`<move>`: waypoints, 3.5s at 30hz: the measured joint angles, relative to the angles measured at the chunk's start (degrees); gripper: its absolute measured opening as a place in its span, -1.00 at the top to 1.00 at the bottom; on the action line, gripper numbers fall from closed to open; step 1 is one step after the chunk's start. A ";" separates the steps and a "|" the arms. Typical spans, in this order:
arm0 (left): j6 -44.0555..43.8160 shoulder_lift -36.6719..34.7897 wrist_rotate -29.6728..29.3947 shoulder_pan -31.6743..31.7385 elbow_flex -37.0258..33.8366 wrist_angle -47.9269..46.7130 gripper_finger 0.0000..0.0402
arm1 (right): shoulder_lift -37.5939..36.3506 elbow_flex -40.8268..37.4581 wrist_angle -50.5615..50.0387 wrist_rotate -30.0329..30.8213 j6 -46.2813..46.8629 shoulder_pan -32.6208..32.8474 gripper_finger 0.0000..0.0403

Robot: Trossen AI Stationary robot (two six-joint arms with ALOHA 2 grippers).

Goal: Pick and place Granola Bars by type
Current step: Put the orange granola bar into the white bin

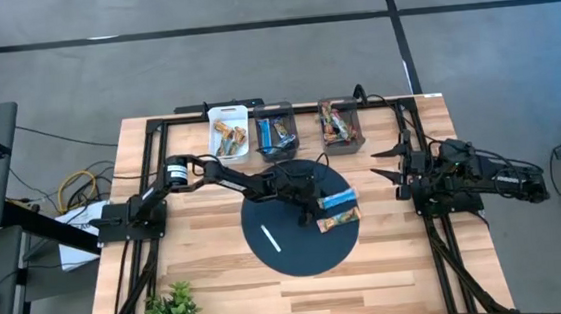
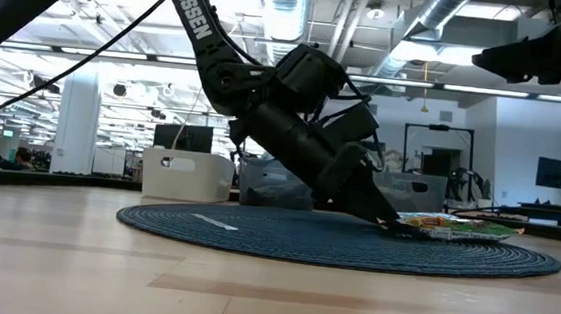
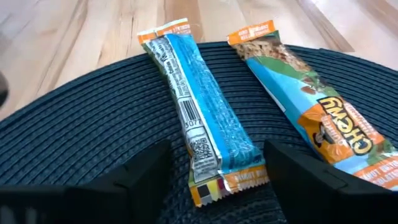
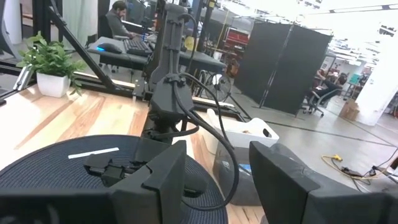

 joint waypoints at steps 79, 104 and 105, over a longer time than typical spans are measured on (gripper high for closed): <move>7.71 -26.31 -26.31 0.19 -16.60 -13.40 0.45 | 0.02 0.04 0.43 0.02 -1.58 -0.02 0.24; -8.44 -49.57 -70.82 3.67 -39.84 -13.43 0.44 | 0.02 0.04 2.07 -0.04 -1.90 -0.04 0.24; -8.94 -49.57 -69.31 4.59 -39.87 -13.87 0.44 | 0.02 0.04 2.07 0.03 -1.88 -0.04 0.24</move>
